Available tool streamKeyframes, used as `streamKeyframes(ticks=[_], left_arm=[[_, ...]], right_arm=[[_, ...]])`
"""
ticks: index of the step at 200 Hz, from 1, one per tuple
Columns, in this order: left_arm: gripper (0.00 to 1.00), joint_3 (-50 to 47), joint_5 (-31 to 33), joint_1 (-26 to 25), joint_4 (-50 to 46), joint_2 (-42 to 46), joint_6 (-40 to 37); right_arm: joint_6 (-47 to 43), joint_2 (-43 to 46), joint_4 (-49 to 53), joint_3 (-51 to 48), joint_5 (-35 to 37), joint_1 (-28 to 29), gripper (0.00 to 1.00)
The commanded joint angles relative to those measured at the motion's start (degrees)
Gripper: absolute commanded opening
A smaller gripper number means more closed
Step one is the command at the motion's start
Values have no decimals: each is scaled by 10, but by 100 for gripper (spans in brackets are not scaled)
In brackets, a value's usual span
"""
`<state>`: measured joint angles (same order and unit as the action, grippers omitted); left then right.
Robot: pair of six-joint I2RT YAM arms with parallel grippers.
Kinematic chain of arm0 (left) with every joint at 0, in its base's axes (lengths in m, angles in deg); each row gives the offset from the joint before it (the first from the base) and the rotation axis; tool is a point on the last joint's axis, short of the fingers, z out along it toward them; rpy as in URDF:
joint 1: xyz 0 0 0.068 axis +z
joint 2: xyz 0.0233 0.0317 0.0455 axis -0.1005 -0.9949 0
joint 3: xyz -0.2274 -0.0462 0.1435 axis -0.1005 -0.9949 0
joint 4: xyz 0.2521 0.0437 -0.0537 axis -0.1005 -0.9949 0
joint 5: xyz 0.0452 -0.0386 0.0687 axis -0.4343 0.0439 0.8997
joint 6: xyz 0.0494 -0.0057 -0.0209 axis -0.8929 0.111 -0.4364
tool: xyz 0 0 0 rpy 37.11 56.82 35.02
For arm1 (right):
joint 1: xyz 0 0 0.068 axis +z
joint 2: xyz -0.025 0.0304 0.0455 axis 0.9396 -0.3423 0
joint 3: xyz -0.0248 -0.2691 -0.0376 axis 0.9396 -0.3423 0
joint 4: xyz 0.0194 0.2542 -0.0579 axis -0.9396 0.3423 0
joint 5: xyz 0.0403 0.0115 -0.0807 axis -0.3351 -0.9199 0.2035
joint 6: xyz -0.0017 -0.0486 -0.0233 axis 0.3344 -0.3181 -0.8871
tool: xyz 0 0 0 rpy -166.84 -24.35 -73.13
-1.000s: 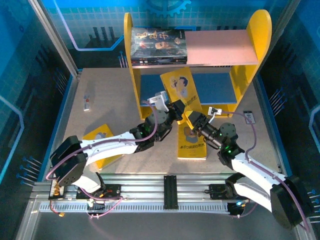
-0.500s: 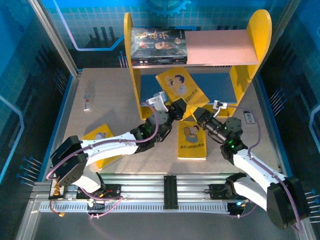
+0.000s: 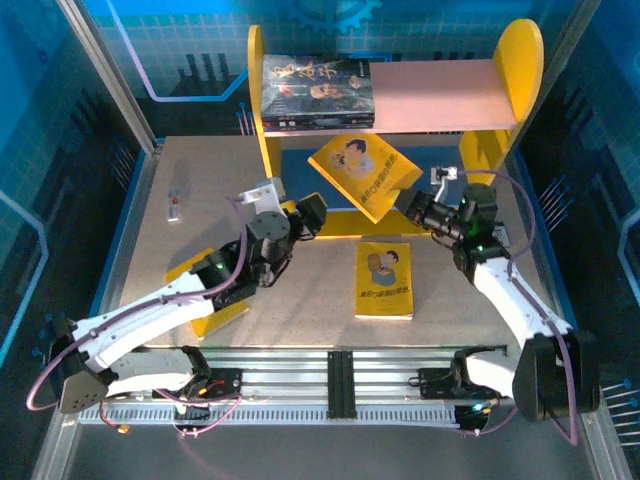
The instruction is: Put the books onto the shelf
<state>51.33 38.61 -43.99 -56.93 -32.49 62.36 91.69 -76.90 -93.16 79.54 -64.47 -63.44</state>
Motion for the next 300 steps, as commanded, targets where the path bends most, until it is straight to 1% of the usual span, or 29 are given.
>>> streamKeyframes(ticks=[1,14,29,66,94,139,161,201,263,300], left_arm=[[68,29,-66,43,-191,17,-19],[68,31,-82,61,-232,25,-23],[68,25,-93,77,-257,34,-27],[69,5,-115,114,-277,51,-26],[69,-11,-130,141,-286,64,-23],[70,-45,-158,177,-271,85,-13],[70,-55,-171,188,-268,87,-11],[70,-63,-179,193,-263,88,-11],[70,-70,-189,201,-257,84,-12],[70,-73,-192,205,-256,84,-12]], right_arm=[[-113,-37,60,74,-92,-6,14],[-157,-66,99,109,-107,-4,14],[-212,-97,158,147,-119,-3,14],[-309,-162,253,219,-135,1,14],[-360,-208,307,271,-152,4,15],[-401,-269,349,325,-163,21,16],[-417,-298,372,352,-166,29,16],[-439,-331,400,386,-166,36,17],[-487,-387,478,452,-167,39,19],[-494,-409,492,473,-160,41,19]])
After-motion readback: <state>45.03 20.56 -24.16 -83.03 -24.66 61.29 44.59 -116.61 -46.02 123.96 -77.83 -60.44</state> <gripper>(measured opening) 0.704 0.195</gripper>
